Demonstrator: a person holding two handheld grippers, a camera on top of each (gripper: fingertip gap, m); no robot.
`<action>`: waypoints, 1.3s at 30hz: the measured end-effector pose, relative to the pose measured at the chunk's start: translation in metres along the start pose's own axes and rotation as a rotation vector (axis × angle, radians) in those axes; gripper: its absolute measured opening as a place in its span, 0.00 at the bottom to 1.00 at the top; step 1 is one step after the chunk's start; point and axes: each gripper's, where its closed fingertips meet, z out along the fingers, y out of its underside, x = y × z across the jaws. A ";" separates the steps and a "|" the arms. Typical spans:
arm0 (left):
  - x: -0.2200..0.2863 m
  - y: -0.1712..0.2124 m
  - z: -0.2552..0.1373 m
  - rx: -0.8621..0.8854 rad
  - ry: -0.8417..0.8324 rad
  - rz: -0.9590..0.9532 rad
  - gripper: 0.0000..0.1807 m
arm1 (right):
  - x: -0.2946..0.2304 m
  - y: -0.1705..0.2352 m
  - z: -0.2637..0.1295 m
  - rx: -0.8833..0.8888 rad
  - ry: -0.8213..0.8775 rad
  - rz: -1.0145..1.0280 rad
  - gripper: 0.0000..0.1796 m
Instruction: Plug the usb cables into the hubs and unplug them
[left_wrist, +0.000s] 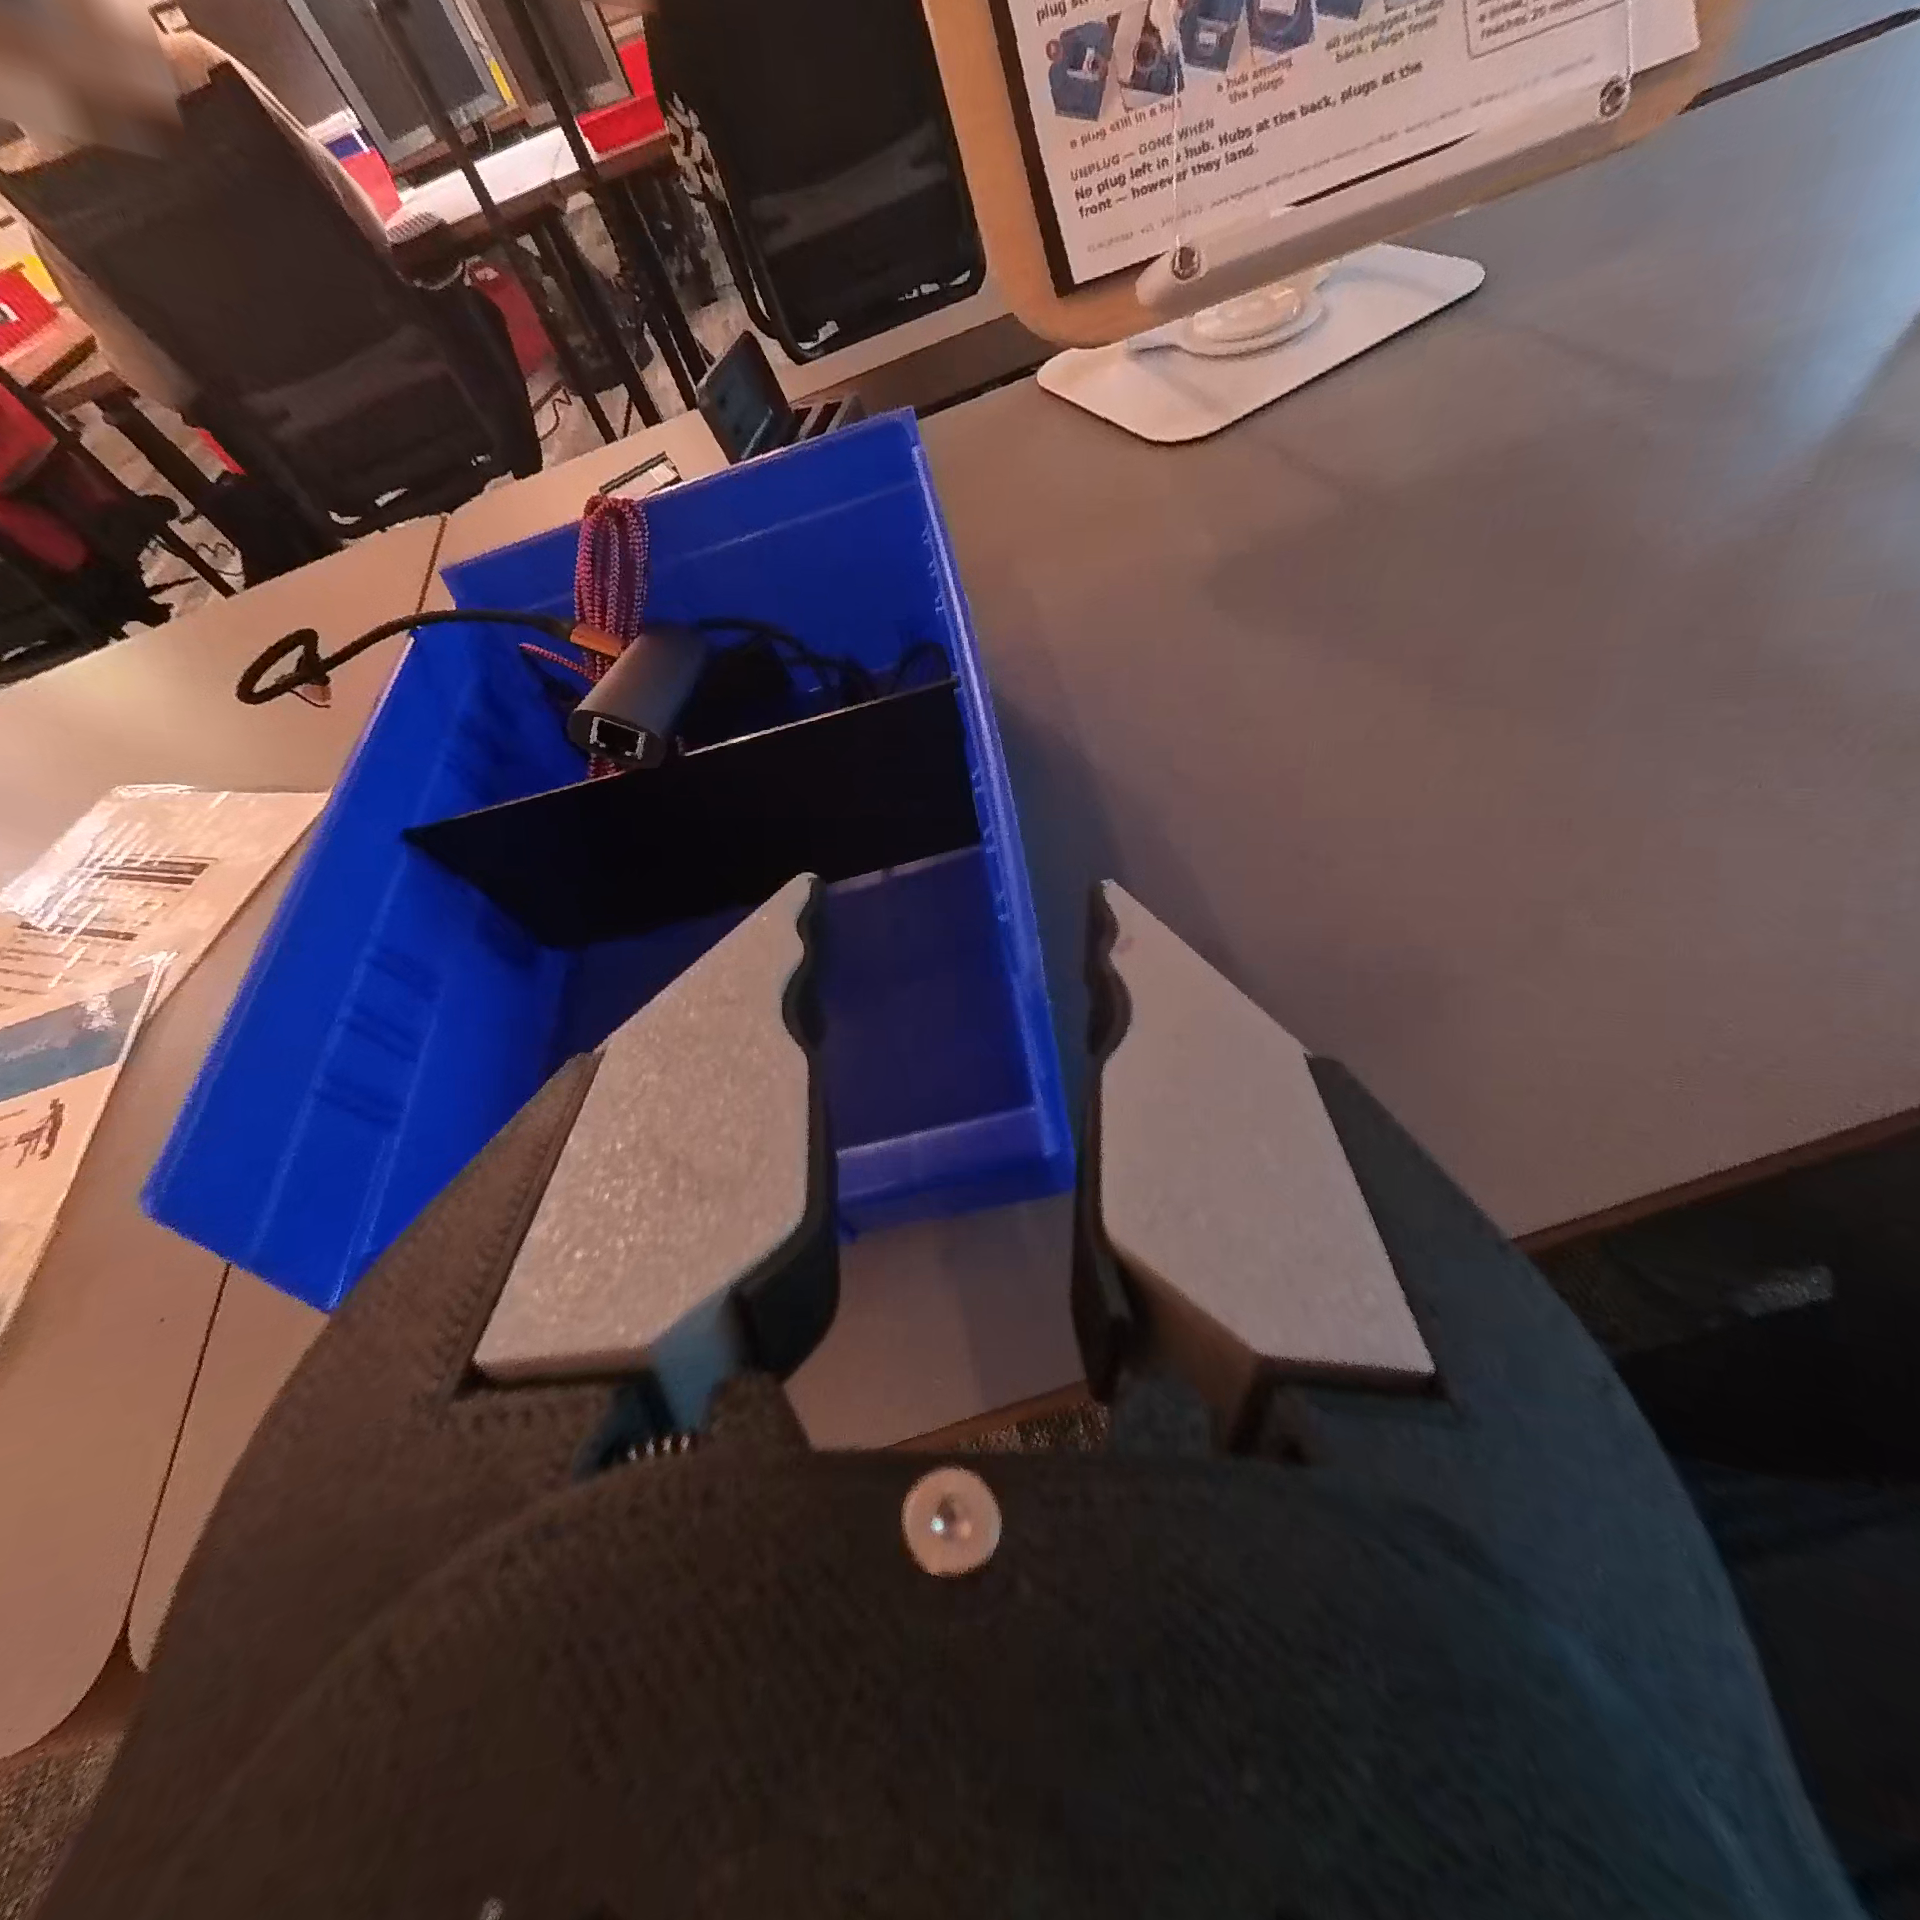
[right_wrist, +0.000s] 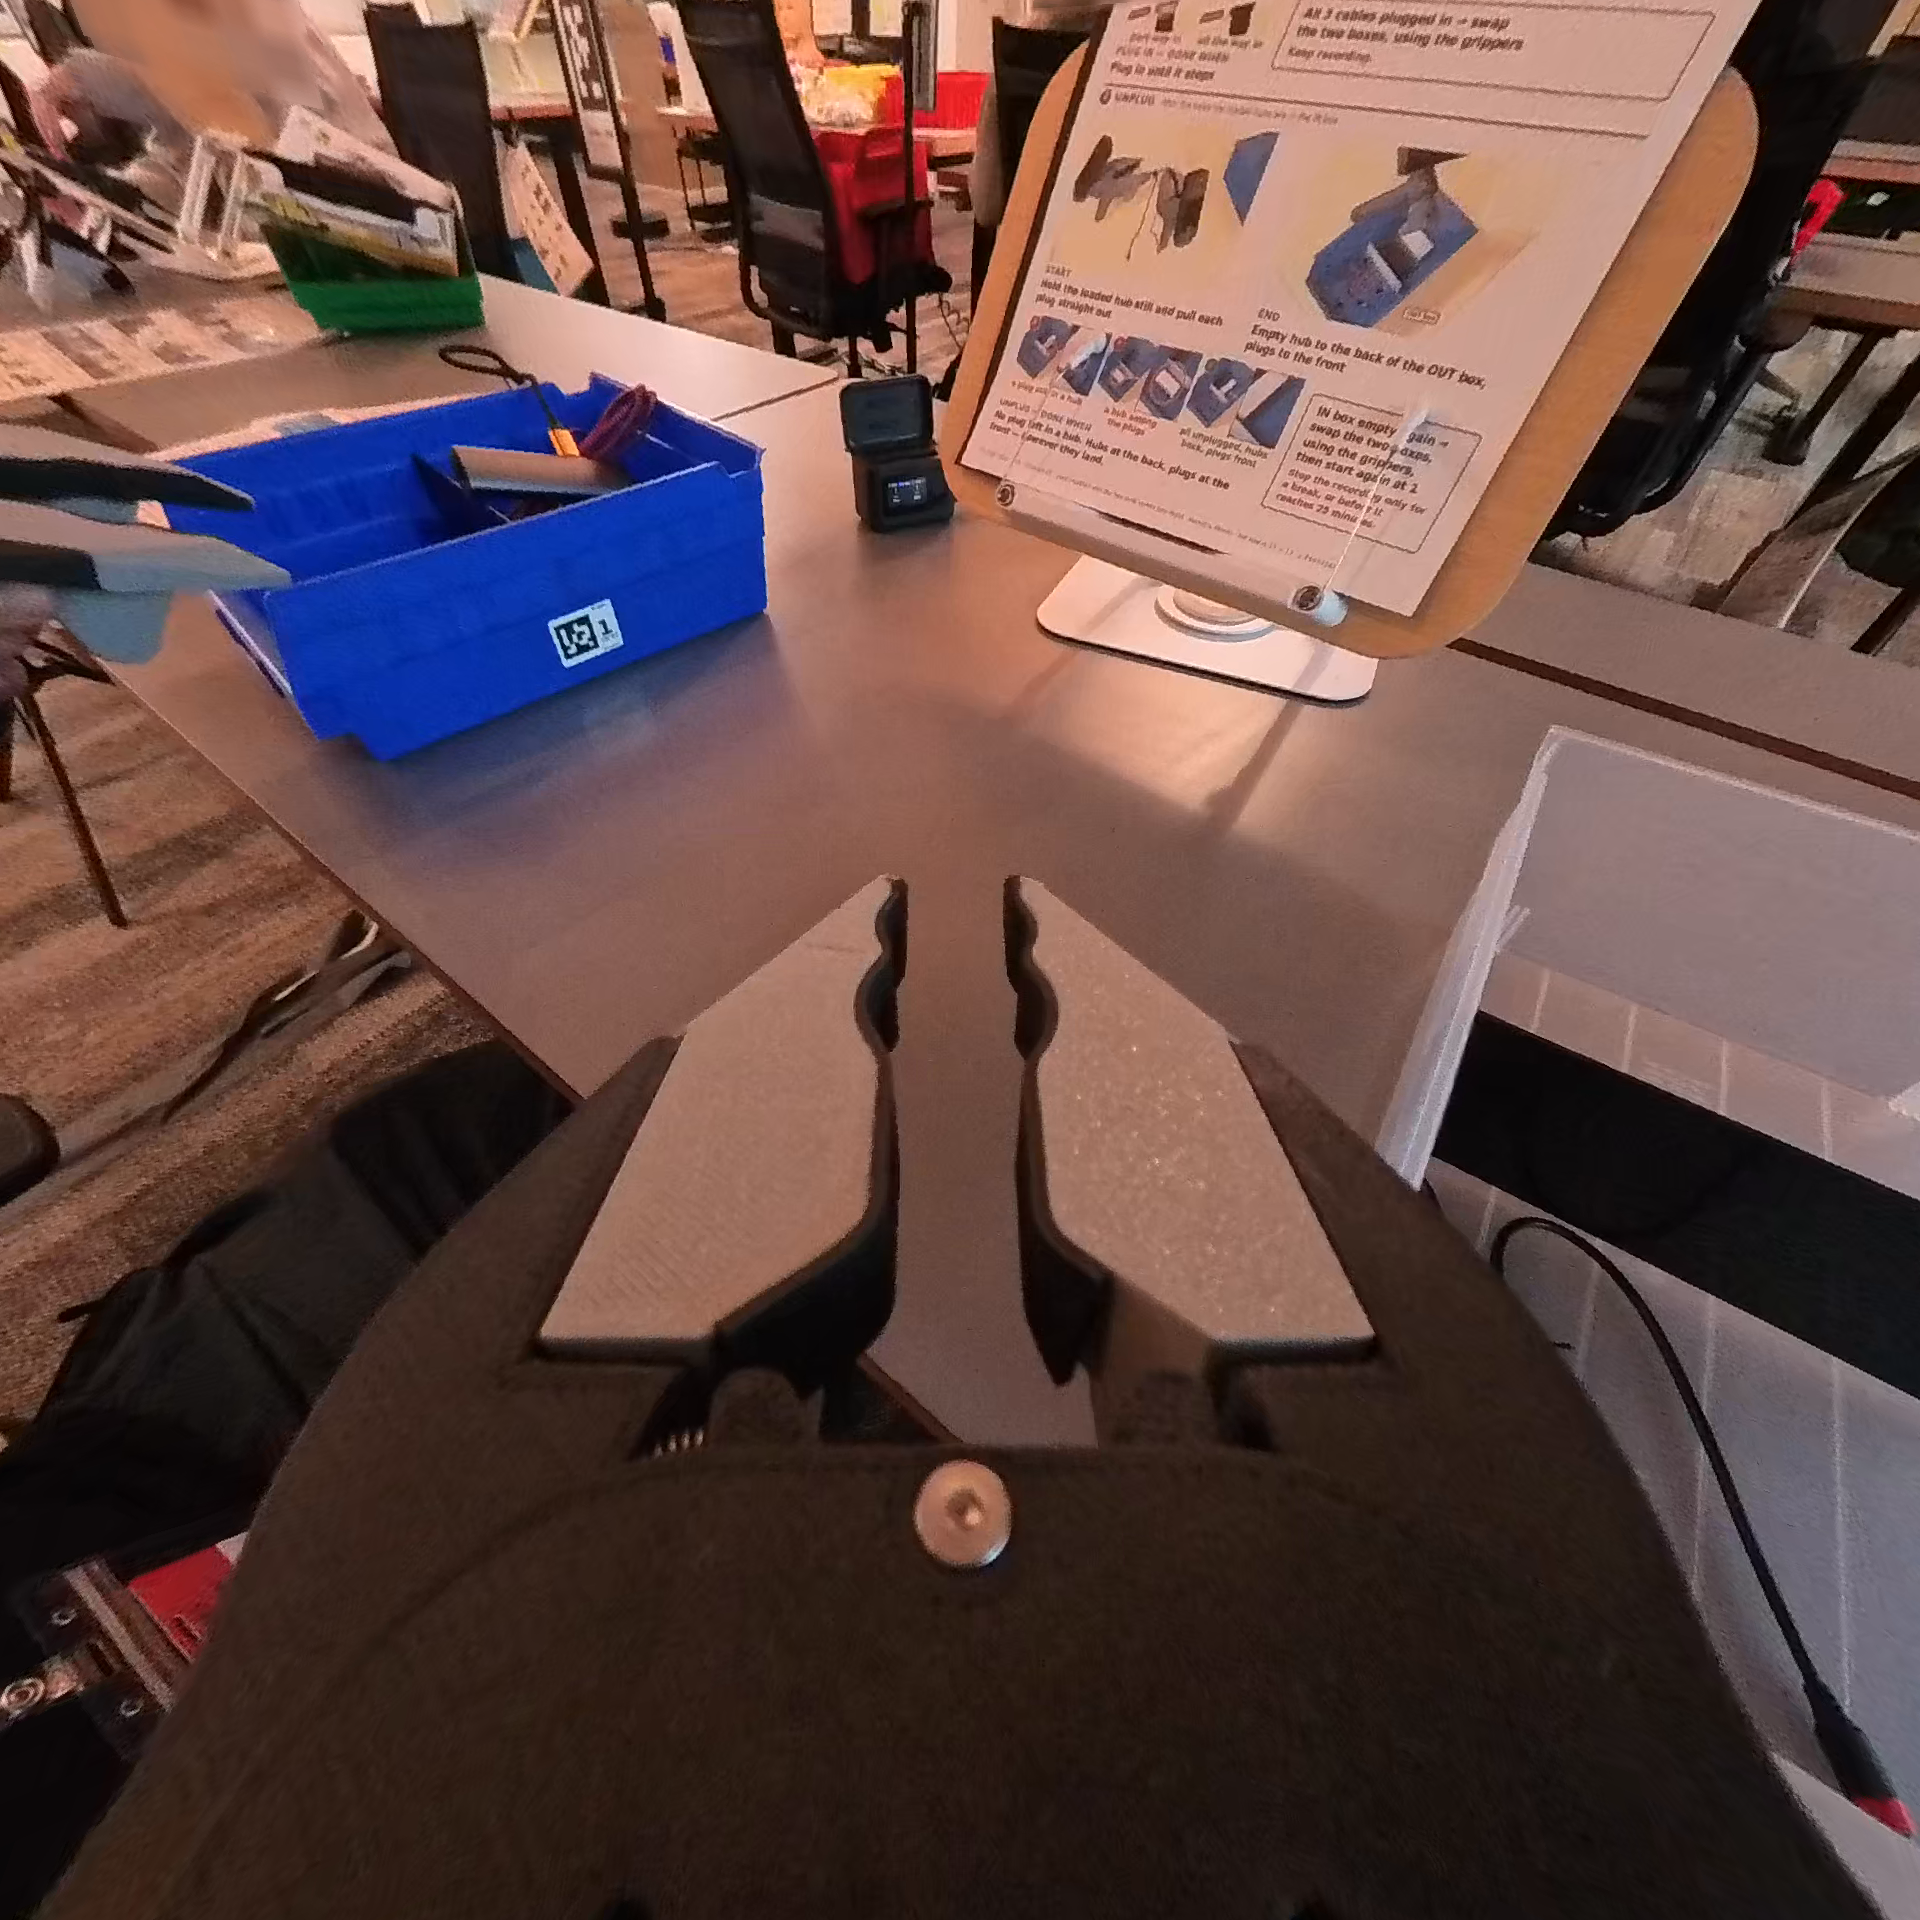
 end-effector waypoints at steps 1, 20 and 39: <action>0.000 0.000 0.000 -0.001 0.000 0.000 0.26 | 0.000 0.000 0.000 0.002 -0.005 0.005 0.08; 0.004 0.000 0.000 -0.005 0.001 0.029 0.25 | -0.004 0.001 -0.001 -0.005 -0.035 -0.001 0.03; 0.013 -0.002 0.002 -0.007 0.012 0.057 0.24 | -0.006 0.001 -0.002 -0.009 -0.040 -0.011 0.02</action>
